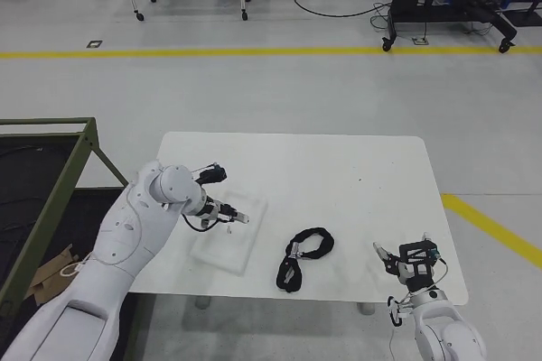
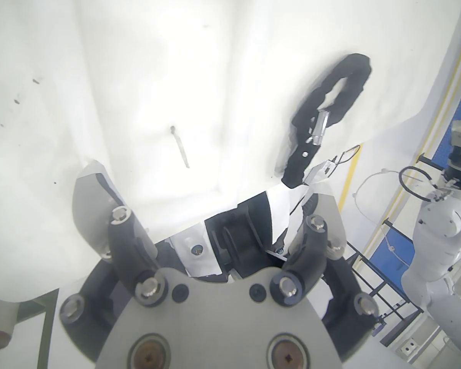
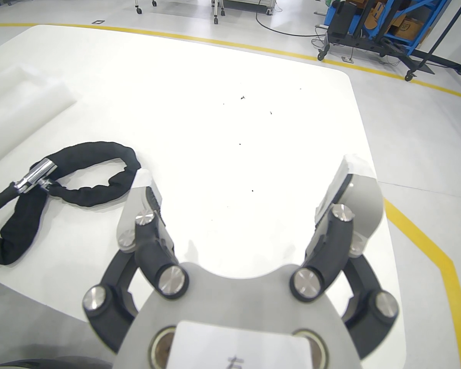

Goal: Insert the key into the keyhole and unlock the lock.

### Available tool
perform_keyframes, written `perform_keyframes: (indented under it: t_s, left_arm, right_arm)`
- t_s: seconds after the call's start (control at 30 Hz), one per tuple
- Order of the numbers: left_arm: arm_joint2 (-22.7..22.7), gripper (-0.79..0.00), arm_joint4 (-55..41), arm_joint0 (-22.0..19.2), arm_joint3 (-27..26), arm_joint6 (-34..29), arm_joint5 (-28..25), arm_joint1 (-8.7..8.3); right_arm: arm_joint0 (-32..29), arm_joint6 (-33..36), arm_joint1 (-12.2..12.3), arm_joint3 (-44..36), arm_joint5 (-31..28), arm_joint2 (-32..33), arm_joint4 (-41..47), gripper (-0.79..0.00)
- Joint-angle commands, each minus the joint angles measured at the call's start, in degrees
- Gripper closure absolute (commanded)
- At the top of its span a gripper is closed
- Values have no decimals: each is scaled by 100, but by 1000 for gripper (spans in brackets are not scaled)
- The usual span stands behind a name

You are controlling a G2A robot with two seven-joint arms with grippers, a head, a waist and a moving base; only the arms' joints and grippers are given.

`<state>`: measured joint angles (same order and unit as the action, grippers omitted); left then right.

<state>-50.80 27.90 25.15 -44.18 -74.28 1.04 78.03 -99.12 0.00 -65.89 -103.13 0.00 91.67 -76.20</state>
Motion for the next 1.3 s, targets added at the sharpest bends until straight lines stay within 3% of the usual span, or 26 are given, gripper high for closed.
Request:
perform_keyframes:
  t_s: [0.0, 0.13, 0.17, 0.27, 0.33, 0.8, 1.0, 1.17, 1.27]
  left_arm:
    - [201, -785, 18, -123, 288, 43, 47, 100]
    - [399, -736, -148, -333, 797, 159, -121, 273]
    - [434, -643, -131, -364, 862, 181, -123, 295]
    - [598, -582, -68, -499, 1133, 246, -121, 408]
    - [680, -437, -53, -566, 1280, 275, -102, 476]
    - [1057, -360, -92, -822, 2089, 329, -225, 893]
    - [1087, -225, -143, -903, 2341, 378, -284, 999]
    - [1120, 0, -131, -944, 2468, 383, -260, 1073]
    - [1118, 0, -153, -986, 2515, 385, -223, 1113]
  right_arm:
    - [0, 0, 0, 0, 0, 0, 0, -785]
    - [0, 0, 0, 0, 0, 0, 0, -785]
    - [0, 0, 0, 0, 0, 0, 0, -785]
    - [0, 0, 0, 0, 0, 0, 0, -785]
    - [0, 0, 0, 0, 0, 0, 0, -785]
    - [0, 0, 0, 0, 0, 0, 0, -785]
    - [0, 0, 0, 0, 0, 0, 0, -785]
    - [0, 0, 0, 0, 0, 0, 0, -785]
    - [0, 0, 0, 0, 0, 0, 0, -785]
